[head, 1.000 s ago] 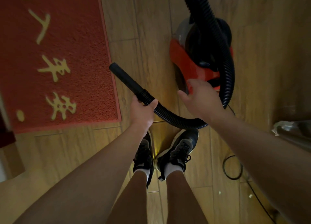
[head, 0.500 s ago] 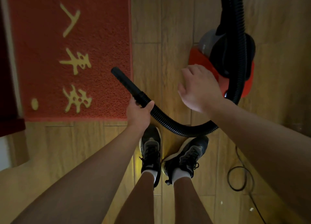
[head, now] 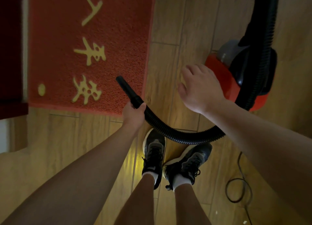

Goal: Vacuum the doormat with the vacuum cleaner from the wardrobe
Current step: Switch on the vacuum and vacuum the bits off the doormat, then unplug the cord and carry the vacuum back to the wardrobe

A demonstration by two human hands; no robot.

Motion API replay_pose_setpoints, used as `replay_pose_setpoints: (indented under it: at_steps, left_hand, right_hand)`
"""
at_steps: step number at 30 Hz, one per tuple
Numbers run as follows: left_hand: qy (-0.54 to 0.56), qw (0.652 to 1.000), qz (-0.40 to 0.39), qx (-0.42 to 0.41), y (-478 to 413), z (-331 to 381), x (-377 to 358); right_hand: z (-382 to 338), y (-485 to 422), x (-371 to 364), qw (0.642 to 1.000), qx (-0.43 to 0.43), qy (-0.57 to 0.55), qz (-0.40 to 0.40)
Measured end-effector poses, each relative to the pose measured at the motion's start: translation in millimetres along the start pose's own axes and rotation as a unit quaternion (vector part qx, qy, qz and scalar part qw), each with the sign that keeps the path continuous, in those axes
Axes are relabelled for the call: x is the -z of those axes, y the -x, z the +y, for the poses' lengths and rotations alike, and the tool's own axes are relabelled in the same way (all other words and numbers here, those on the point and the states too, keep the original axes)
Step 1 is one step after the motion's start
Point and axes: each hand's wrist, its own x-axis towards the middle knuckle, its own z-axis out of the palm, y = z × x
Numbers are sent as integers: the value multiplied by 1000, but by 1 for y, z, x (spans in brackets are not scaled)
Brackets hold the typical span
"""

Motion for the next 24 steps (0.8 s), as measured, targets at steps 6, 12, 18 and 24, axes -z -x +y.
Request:
replay_pose_setpoints:
  at_steps: [6, 12, 18, 24]
  left_hand:
    - [0, 999, -4, 46, -7, -16, -3]
    - [0, 997, -5, 74, -13, -29, -11]
    - [7, 997, 2, 81, -10, -33, -14]
    - [6, 996, -10, 90, -7, -29, -11]
  right_hand:
    - [-5, -8, -4, 1000, 15, 7, 1]
    - [-1, -11, -15, 1000, 23, 9, 0]
    - [1, -11, -25, 1000, 27, 2, 1]
    - [1, -9, -26, 999, 32, 4, 3]
